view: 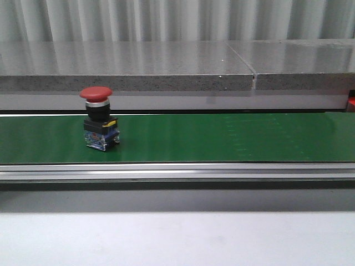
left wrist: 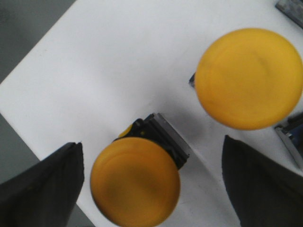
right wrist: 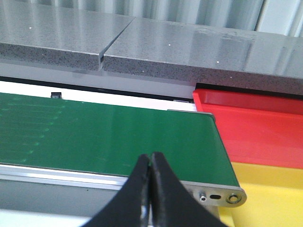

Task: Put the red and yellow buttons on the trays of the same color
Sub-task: 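Grasp the yellow push-button with the left gripper and lift it, then set the yellow push-button on the belt and release the left gripper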

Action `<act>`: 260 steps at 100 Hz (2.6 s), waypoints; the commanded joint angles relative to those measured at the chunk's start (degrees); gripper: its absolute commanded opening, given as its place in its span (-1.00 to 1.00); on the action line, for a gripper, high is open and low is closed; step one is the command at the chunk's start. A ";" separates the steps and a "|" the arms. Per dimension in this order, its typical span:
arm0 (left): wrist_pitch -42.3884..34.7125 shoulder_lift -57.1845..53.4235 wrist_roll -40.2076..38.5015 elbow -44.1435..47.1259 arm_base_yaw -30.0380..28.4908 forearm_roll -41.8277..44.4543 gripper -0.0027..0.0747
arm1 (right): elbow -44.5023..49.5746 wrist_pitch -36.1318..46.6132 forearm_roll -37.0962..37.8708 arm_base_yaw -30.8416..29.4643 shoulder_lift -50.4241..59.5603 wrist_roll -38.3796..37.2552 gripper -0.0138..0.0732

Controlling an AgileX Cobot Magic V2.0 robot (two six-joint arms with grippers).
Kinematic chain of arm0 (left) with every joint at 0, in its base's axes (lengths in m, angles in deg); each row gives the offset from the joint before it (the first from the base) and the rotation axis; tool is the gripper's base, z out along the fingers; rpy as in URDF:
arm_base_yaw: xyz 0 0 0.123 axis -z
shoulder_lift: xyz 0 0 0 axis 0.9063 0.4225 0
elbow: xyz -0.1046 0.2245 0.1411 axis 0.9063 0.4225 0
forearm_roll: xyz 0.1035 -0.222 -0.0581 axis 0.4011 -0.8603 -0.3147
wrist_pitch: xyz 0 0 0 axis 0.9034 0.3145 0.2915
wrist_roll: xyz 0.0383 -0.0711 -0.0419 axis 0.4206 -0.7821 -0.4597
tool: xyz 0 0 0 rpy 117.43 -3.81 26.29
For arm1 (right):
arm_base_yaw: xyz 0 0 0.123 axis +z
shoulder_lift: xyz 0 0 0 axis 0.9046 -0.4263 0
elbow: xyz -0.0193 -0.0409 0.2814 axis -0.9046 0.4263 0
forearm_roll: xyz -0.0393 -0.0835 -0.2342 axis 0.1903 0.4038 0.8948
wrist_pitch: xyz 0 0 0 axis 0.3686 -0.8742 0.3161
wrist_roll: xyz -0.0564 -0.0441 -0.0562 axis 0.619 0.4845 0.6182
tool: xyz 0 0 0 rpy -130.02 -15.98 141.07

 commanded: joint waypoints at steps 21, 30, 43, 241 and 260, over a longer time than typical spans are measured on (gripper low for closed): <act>-1.29 -1.63 0.05 -1.91 -0.13 0.07 -0.26 | -0.38 4.71 0.62 -0.02 0.71 0.00 -0.85; -0.85 -1.63 0.05 -1.91 -0.13 0.07 -0.53 | -0.38 4.71 0.62 -0.02 0.71 0.00 -0.85; 1.03 -2.46 0.05 -1.91 -0.13 0.07 -0.89 | -0.38 4.71 0.62 -0.02 0.71 0.00 -0.85; 14.61 -3.12 39.75 -19.10 22.01 -29.85 0.32 | -0.38 4.71 0.62 -0.02 0.71 0.00 -0.85; 15.22 -3.74 40.68 -19.10 22.52 -30.12 0.48 | -0.38 4.71 0.62 -0.02 0.71 0.00 -0.85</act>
